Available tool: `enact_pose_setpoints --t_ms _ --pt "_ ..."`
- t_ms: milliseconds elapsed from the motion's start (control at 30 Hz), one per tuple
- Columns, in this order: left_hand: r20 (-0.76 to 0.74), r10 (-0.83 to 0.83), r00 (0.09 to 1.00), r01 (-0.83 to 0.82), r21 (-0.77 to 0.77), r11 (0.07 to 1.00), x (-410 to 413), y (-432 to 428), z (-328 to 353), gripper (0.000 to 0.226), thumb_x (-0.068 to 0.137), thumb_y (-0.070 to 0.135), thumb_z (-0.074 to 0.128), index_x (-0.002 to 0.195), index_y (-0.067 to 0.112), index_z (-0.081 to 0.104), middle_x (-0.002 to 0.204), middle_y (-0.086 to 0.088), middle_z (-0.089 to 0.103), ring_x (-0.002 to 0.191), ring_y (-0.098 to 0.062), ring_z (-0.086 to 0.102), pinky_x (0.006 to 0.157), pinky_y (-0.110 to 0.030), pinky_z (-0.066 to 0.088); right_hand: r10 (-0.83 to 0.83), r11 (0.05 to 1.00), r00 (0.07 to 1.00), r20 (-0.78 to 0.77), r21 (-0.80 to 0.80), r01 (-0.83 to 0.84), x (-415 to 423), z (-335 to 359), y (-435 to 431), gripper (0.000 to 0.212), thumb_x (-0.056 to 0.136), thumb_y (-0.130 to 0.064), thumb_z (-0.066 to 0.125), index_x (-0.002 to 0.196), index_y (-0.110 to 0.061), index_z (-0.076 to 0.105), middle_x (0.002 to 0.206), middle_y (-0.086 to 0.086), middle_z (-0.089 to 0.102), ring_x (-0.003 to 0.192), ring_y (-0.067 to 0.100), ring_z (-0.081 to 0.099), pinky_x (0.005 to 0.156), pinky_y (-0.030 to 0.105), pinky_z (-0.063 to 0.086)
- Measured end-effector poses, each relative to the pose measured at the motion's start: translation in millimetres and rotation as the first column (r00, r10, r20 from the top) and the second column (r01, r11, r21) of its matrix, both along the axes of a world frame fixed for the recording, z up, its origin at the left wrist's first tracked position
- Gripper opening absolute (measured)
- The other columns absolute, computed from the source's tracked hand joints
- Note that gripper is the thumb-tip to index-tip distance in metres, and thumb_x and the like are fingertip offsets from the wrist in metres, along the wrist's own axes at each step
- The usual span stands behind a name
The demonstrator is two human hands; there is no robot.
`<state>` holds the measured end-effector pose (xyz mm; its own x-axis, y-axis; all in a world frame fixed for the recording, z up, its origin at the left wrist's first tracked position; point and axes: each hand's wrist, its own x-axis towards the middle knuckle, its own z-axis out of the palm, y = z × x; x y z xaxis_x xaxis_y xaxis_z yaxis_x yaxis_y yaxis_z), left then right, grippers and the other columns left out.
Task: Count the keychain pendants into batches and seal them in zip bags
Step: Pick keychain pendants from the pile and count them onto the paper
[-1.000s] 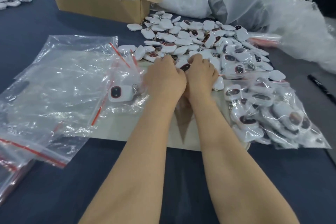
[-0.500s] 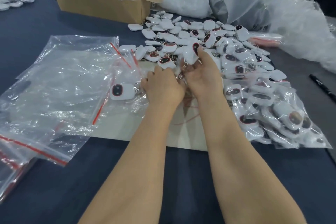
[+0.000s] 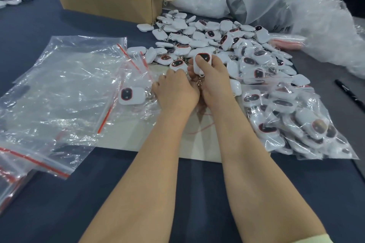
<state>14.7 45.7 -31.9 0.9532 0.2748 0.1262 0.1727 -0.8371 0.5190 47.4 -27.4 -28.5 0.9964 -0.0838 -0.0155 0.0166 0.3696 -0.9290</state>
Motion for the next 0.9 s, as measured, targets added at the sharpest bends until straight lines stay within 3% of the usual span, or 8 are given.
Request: enact_pose_setpoints --t_ms 333,533,700,800,900 --pt "0.007 -0.004 1.000 0.004 -0.005 1.000 0.1 -0.2 0.7 0.029 0.092 0.029 0.045 0.112 0.012 0.059 0.121 -0.010 0.054 0.117 -0.033 0.045 0.097 -0.041 0.030 -0.004 0.996 0.999 -0.034 0.092 0.007 1.1 -0.3 2.3 0.018 0.099 -0.010 0.048 0.085 -0.010 0.060 0.084 0.005 0.065 0.068 0.014 0.062 0.065 0.025 0.053" --pt "0.013 -0.005 1.000 0.006 -0.009 1.000 -0.2 -0.1 0.8 0.029 0.092 0.029 0.044 0.111 0.012 0.058 0.120 -0.010 0.054 0.117 -0.033 0.046 0.096 -0.041 0.030 0.037 0.999 0.999 0.016 0.029 -0.037 0.9 -0.9 1.8 0.019 0.100 -0.009 0.046 0.087 -0.012 0.059 0.088 0.004 0.065 0.074 0.015 0.062 0.067 0.022 0.053" --pt "0.025 -0.003 1.000 0.003 -0.003 1.000 -0.8 -0.1 1.6 0.030 0.094 0.029 0.041 0.111 0.011 0.058 0.119 -0.010 0.055 0.116 -0.034 0.047 0.096 -0.041 0.031 0.068 0.995 0.998 0.010 -0.070 -0.067 3.6 -5.1 2.2 0.021 0.096 0.007 0.042 0.107 0.002 0.059 0.101 0.013 0.065 0.089 0.019 0.062 0.086 0.030 0.053" --pt "0.021 -0.004 1.000 0.004 -0.003 1.000 -0.8 0.1 3.0 0.030 0.094 0.030 0.040 0.110 0.012 0.058 0.119 -0.010 0.055 0.115 -0.034 0.047 0.095 -0.041 0.032 0.046 0.983 0.998 0.047 -0.182 -0.037 3.9 -6.5 2.0 0.022 0.096 0.006 0.043 0.109 -0.001 0.059 0.099 0.007 0.066 0.086 0.012 0.065 0.083 0.025 0.054" --pt "-0.008 -0.029 1.000 0.029 0.011 1.000 -0.6 0.0 5.8 0.029 0.092 0.030 0.045 0.112 0.013 0.057 0.121 -0.011 0.053 0.116 -0.035 0.045 0.095 -0.041 0.033 0.021 0.978 0.999 0.045 -0.208 -0.011 4.3 -6.0 1.2 0.020 0.097 0.002 0.045 0.114 0.002 0.057 0.110 0.014 0.066 0.087 0.012 0.066 0.082 0.025 0.055"
